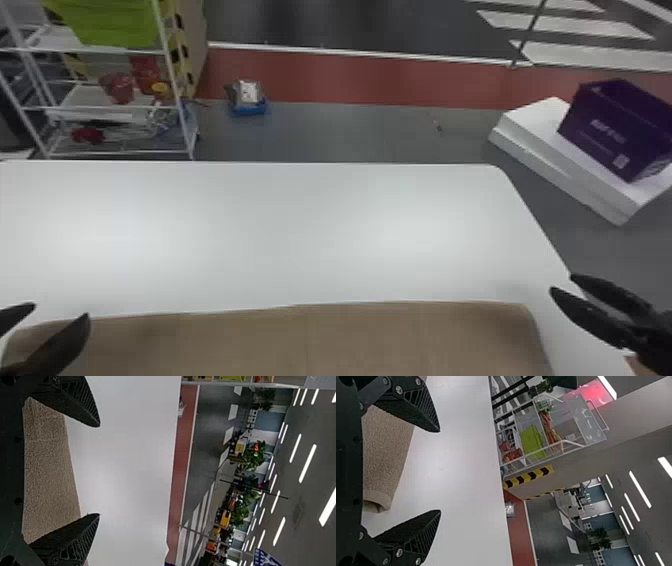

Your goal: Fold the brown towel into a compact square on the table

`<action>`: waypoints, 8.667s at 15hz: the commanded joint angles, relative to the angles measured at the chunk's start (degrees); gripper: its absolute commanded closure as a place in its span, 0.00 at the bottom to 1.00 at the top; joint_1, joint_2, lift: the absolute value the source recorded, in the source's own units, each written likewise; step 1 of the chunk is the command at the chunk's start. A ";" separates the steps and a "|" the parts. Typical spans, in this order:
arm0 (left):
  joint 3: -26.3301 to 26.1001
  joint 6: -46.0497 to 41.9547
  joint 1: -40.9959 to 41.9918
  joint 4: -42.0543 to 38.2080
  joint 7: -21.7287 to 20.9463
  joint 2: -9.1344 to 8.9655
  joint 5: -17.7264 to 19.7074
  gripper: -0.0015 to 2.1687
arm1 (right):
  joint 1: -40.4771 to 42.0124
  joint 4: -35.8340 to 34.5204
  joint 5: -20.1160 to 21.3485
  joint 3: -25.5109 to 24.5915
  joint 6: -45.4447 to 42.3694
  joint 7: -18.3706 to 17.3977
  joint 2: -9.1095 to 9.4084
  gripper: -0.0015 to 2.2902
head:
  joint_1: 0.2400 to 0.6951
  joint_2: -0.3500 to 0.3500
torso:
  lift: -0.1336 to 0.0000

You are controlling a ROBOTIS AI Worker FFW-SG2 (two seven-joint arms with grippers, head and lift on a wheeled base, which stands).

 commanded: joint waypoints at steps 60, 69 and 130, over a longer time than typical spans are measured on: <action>2.64 37.77 -0.17 -19.95 6.82 -0.15 -14.85 0.79 | -0.72 3.25 -0.18 1.95 -3.30 0.44 -1.93 0.08 | 1.00 0.45 | 0.07; -1.76 56.22 0.09 -32.34 4.09 -0.15 -3.16 0.79 | -1.07 3.34 1.76 3.26 -3.30 -1.49 -1.85 0.08 | 1.00 0.24 | 0.07; -63.54 52.53 -12.57 -16.96 35.56 -0.15 -10.19 0.79 | 1.04 -6.77 -11.60 5.11 24.13 -0.44 -1.67 0.14 | 1.00 0.00 | 0.07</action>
